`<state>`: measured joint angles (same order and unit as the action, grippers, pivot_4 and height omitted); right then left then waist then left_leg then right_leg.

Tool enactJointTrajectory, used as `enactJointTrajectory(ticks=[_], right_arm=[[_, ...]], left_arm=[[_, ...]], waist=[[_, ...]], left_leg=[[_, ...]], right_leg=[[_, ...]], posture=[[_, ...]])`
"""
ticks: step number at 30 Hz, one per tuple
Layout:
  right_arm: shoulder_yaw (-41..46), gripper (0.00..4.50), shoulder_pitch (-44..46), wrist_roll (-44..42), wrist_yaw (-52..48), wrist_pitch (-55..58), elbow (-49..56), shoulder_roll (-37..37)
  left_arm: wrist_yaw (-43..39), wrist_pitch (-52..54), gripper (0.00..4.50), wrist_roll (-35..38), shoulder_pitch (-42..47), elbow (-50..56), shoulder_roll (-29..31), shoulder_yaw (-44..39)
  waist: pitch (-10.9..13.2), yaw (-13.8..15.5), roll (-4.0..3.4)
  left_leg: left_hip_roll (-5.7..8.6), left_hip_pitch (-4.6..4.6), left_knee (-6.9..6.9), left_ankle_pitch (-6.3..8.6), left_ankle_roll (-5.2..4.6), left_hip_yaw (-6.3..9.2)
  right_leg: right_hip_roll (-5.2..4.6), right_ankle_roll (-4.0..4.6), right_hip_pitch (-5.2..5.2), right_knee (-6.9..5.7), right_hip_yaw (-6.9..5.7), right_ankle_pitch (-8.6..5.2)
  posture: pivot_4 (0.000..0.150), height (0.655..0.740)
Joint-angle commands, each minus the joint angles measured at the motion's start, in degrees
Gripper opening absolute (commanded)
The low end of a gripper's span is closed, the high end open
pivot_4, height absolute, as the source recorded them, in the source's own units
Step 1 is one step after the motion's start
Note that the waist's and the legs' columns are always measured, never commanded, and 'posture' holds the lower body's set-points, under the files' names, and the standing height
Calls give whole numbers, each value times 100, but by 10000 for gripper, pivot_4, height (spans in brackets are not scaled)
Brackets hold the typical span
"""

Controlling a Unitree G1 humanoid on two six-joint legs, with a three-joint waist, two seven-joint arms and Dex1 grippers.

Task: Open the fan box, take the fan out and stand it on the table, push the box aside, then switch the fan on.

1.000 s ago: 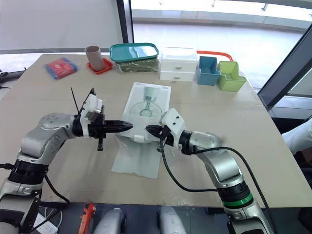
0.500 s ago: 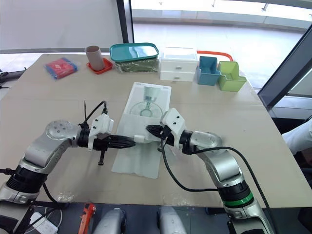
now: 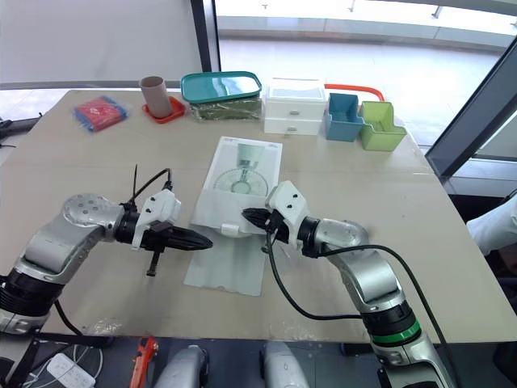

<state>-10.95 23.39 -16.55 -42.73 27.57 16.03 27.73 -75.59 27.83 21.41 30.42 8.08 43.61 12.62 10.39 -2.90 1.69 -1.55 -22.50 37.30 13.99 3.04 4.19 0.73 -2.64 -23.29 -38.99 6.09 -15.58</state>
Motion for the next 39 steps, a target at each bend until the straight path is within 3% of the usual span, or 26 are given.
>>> enactJointTrajectory(ticks=[1, 8, 12, 17, 27, 39], right_arm=[[-4, 434, -52, 52, -56, 35, -15, 71], [-16, 434, -51, 80, -89, 24, -34, 82], [-21, 434, -49, 90, -75, 27, -22, 60], [-5, 434, -60, 106, -90, 28, -18, 65], [-13, 434, -114, 116, -102, 43, 50, 75], [-9, 434, -113, 126, -126, 51, 55, 86]], left_arm=[[-236, 40, 0, 19, 132, 40, 239, -44], [-581, -127, 0, -402, 219, -358, 706, 136], [-126, -775, 0, -848, 420, -1178, 474, 11], [348, -1102, 0, -789, 523, -1656, 94, -394], [973, -924, 0, -455, 369, -1778, -474, -921], [1342, -980, 0, -535, -14, -1679, -812, -842]], waist=[[0, 2, 1], [1, 2, 1], [1, 13, 1], [1, 14, 2], [1, 14, 2], [0, 14, 2]], left_leg=[[0, 0, 0, 0, 0, 0], [0, -1, -2, 0, 0, 0], [0, -1, -1, 0, 0, 0], [0, -5, 0, 0, -1, 1], [1, -5, 1, 1, -1, 1], [1, -4, 2, 1, -1, 4]], right_leg=[[-1, 0, 0, 0, 0, 0], [0, 4, -3, 0, 0, -1], [0, 5, -3, 0, -3, -1], [-2, 17, -4, 0, -4, 6], [-3, 30, -3, -1, -4, 15], [-3, 32, -2, -3, -6, 17]], posture=[[1500, 7400], [1500, 7400], [1500, 7400], [1500, 7400], [1500, 7400], [1500, 7400]])
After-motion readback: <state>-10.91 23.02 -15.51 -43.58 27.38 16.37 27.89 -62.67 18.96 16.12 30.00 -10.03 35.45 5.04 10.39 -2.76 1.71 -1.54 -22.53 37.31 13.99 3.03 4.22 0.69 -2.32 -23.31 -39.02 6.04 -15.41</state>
